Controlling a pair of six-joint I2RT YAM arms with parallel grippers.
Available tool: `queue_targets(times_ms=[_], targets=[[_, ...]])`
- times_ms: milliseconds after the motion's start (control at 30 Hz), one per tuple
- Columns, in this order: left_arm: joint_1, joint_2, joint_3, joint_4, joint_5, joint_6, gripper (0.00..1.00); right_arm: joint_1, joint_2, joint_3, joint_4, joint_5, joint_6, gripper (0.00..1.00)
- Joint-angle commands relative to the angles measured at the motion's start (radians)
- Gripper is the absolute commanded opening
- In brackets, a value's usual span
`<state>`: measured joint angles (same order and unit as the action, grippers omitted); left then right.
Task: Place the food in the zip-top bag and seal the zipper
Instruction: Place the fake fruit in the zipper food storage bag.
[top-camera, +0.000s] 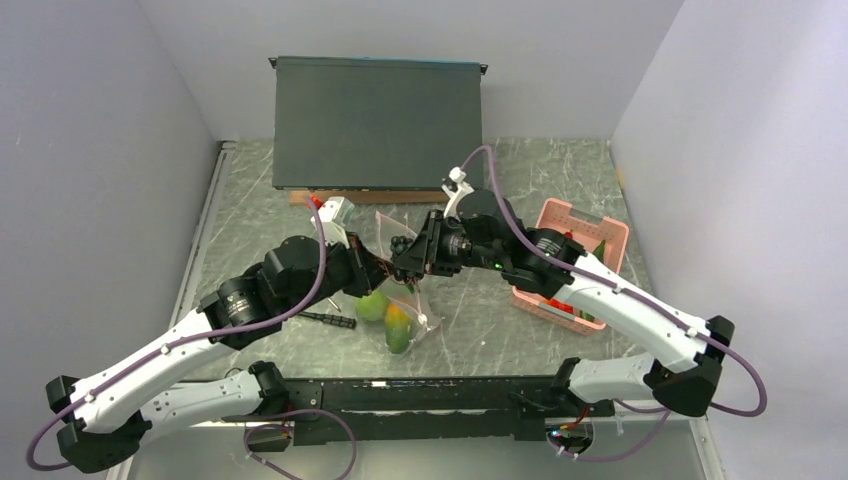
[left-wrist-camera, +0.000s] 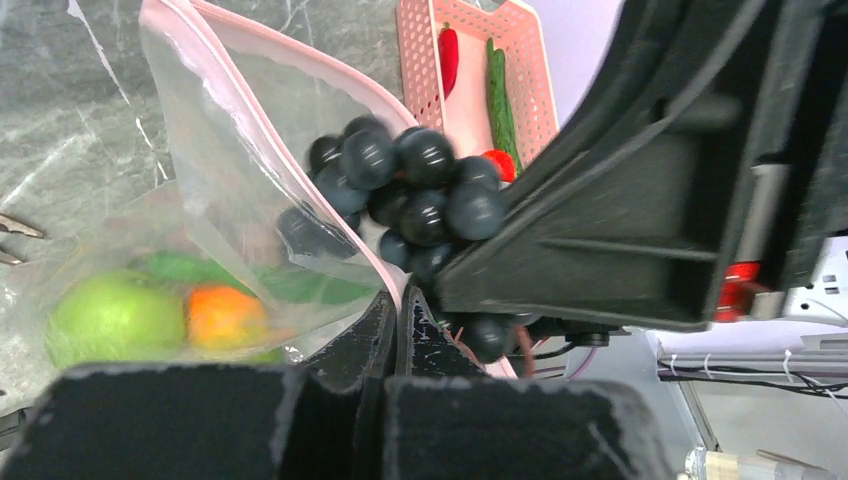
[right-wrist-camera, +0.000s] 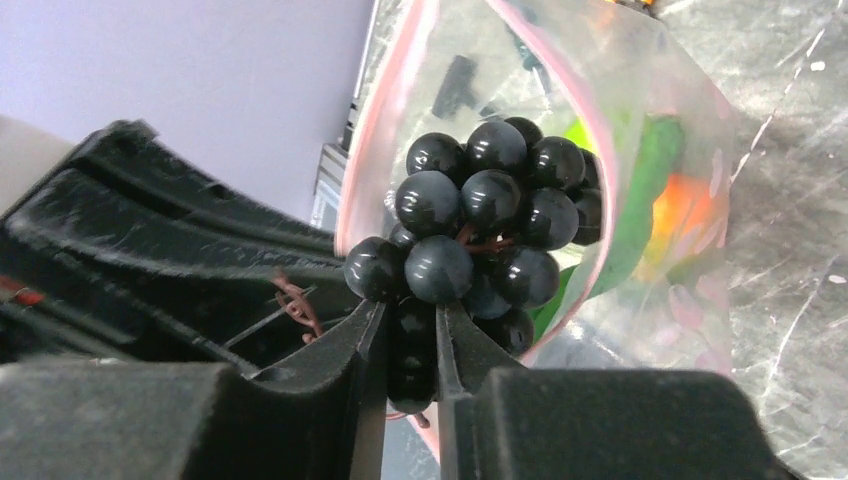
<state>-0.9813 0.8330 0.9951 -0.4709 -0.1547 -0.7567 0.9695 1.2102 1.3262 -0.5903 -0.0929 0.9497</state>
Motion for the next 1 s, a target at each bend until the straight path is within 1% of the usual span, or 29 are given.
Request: queue_targets(times_ms=[0, 67, 167, 200, 300, 433, 633, 700, 767, 867, 967], targets=[[0.000, -0.017, 0.005, 0.096, 0.029, -0.018, 0.00, 0.033, 0.039, 0.042, 0.009, 0.055, 0.019, 0.28], [0.000, -0.018, 0.005, 0.103, 0.037, -0.019, 0.00, 0.043, 0.053, 0.062, 0.006, 0.056, -0.009, 0.39], [0.000, -0.017, 0.006, 0.100, 0.038, -0.021, 0.00, 0.051, 0.063, 0.108, -0.032, 0.081, -0.060, 0.52], [0.000, -0.017, 0.007, 0.097, 0.037, -0.022, 0.00, 0.053, 0.062, 0.122, -0.047, 0.091, -0.076, 0.55], [0.000, -0.018, 0.003, 0.092, 0.030, -0.024, 0.00, 0.052, 0.057, 0.147, -0.071, 0.131, -0.132, 0.62], [0.000, -0.020, 0.002, 0.091, 0.026, -0.024, 0.00, 0.053, 0.051, 0.182, -0.101, 0.161, -0.174, 0.64], [0.000, -0.011, 0.011, 0.069, 0.009, -0.022, 0.00, 0.049, 0.049, 0.266, -0.130, 0.190, -0.253, 0.70], [0.000, -0.013, 0.011, 0.055, 0.000, -0.029, 0.00, 0.045, 0.041, 0.295, -0.157, 0.232, -0.269, 0.70], [0.000, -0.023, 0.003, 0.055, -0.003, -0.031, 0.00, 0.026, 0.028, 0.319, -0.201, 0.308, -0.288, 0.71], [0.000, -0.039, -0.002, 0.051, -0.008, -0.029, 0.00, -0.059, -0.024, 0.287, -0.246, 0.409, -0.301, 0.71], [-0.001, -0.045, -0.002, 0.048, -0.009, -0.025, 0.00, -0.234, -0.117, 0.166, -0.240, 0.446, -0.289, 0.73]])
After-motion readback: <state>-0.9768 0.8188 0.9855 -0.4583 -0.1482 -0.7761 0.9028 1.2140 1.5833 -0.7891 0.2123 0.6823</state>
